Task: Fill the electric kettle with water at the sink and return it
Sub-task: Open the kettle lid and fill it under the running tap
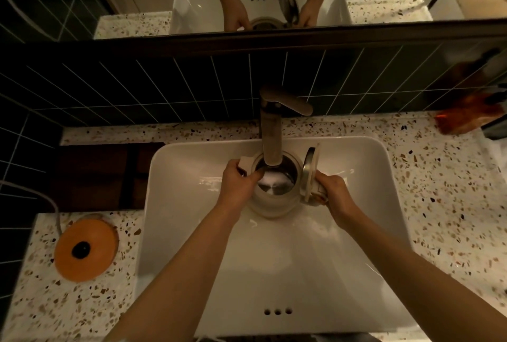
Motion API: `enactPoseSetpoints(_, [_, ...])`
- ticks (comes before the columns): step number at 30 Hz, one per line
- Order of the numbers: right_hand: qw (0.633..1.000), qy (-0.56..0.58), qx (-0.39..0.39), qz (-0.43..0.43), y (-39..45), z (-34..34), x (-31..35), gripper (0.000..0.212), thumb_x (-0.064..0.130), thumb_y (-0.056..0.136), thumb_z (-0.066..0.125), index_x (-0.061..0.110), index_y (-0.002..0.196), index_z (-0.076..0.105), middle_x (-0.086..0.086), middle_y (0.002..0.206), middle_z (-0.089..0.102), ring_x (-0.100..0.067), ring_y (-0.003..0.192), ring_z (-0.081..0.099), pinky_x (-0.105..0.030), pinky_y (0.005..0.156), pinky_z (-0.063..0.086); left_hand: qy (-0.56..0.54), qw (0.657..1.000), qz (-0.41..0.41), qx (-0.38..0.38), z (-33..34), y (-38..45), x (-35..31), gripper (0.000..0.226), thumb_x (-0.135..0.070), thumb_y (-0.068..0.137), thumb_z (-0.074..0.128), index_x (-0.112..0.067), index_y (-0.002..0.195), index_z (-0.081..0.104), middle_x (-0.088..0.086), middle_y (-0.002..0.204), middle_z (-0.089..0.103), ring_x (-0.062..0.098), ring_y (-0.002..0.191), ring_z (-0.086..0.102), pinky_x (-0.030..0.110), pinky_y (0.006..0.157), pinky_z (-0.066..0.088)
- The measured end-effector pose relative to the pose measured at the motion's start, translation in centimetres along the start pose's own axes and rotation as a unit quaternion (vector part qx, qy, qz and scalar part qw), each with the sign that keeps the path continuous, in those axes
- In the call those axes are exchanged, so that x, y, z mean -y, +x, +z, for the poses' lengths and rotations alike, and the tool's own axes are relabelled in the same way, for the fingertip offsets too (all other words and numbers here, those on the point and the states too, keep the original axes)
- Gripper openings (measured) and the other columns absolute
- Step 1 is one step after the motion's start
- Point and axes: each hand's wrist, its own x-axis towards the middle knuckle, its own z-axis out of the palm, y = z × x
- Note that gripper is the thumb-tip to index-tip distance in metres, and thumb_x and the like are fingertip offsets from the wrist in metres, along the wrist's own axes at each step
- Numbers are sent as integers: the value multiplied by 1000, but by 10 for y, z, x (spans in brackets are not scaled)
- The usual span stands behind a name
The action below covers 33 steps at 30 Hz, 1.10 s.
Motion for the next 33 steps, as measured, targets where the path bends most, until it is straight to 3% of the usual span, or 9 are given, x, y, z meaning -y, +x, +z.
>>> enactPoseSetpoints(3, [1000,1,-1,0,1,0,0,91,65,65,59,-24,85,57,-23,75,53,-31,72,48,-35,66,38,-5,1000,25,7,-4,2,-4,52,-28,82,74,-15,127,52,9,119,60,23,98,58,24,77,45])
enactPoseSetpoints(5, [1000,2,1,-3,1,1,0,92,65,64,60,-25,86,54,-23,75,54,-31,72,49,-35,66,39,9,998,61,-15,-6,1,-13,48,-26,85,70,-18,129,51,4,131,56,19,113,54,22,86,41])
enactPoseSetpoints(8, [1000,6,0,-13,2,1,0,90,63,65,60,-24,88,56,-25,75,55,-32,72,49,-37,68,38,68,976,197,-65,-8,-4,-36,49,-21,89,63,-19,135,48,1,140,51,16,128,45,25,100,36])
enactPoseSetpoints(11, [1000,7,4,-18,2,1,1,81,60,72,58,-20,83,60,-24,73,56,-32,70,49,-36,68,38,148,926,340,-73,-3,-4,-61,49,-19,93,57,-18,141,45,1,148,44,16,139,33,31,114,27])
enactPoseSetpoints(16, [1000,11,-8,-11,4,1,1,48,39,89,54,1,62,64,-17,59,54,-23,59,48,-31,63,38,346,810,473,-23,15,13,-85,59,-20,94,55,-19,148,34,4,155,35,23,147,19,41,119,15])
enactPoseSetpoints(19, [1000,11,-17,-4,6,2,1,49,36,90,54,13,47,61,-3,46,53,-13,48,47,-28,59,36,430,757,491,-32,27,26,-90,62,-24,93,54,-22,150,30,4,157,32,28,148,15,47,119,4])
enactPoseSetpoints(21, [1000,6,-17,3,7,2,0,56,34,91,52,19,38,63,4,40,55,-6,43,49,-27,59,36,456,739,493,-46,33,32,-94,60,-28,93,53,-22,149,33,5,157,33,34,148,15,49,119,1])
enactPoseSetpoints(26, [1000,4,-14,-1,5,1,2,48,39,89,53,12,52,64,-2,50,59,-17,55,51,-30,64,39,464,744,477,-62,43,36,-101,49,-35,94,52,-18,140,49,9,150,43,40,144,22,53,119,12])
enactPoseSetpoints(33, [1000,-7,-16,1,3,2,9,44,35,91,52,10,58,66,4,43,58,-14,53,49,-26,58,37,463,740,484,-55,42,40,-103,46,-25,86,66,-10,129,60,17,136,57,52,133,37,59,111,26])
